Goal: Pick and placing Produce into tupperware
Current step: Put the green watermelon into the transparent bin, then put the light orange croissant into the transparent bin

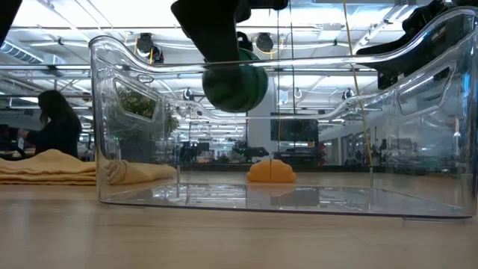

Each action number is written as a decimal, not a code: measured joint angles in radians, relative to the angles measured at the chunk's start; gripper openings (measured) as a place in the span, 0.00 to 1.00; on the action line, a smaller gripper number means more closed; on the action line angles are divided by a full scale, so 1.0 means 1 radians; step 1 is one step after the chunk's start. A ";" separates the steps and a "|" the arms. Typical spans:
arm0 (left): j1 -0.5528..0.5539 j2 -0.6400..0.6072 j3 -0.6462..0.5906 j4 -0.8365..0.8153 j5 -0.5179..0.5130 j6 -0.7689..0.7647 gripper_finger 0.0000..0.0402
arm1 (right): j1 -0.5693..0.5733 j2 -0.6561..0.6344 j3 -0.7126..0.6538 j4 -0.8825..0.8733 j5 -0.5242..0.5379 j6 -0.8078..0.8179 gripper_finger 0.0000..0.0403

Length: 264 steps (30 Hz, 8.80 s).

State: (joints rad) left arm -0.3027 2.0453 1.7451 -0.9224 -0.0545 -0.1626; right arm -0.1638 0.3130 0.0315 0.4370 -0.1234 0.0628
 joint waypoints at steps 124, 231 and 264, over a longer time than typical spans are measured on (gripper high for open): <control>0.012 0.095 -0.126 0.104 0.108 0.167 0.74 | 0.000 0.003 0.000 0.006 0.000 0.003 0.00; 0.155 -0.406 -0.125 0.011 -0.047 0.385 0.01 | -0.001 0.025 0.000 0.015 0.000 0.003 0.00; 0.206 -1.146 -0.830 0.581 -0.237 0.210 0.00 | -0.001 0.025 0.000 0.023 0.000 0.002 0.00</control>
State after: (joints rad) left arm -0.0965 0.8992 0.9146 -0.3413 -0.2915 0.0472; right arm -0.1650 0.3378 0.0319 0.4595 -0.1234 0.0650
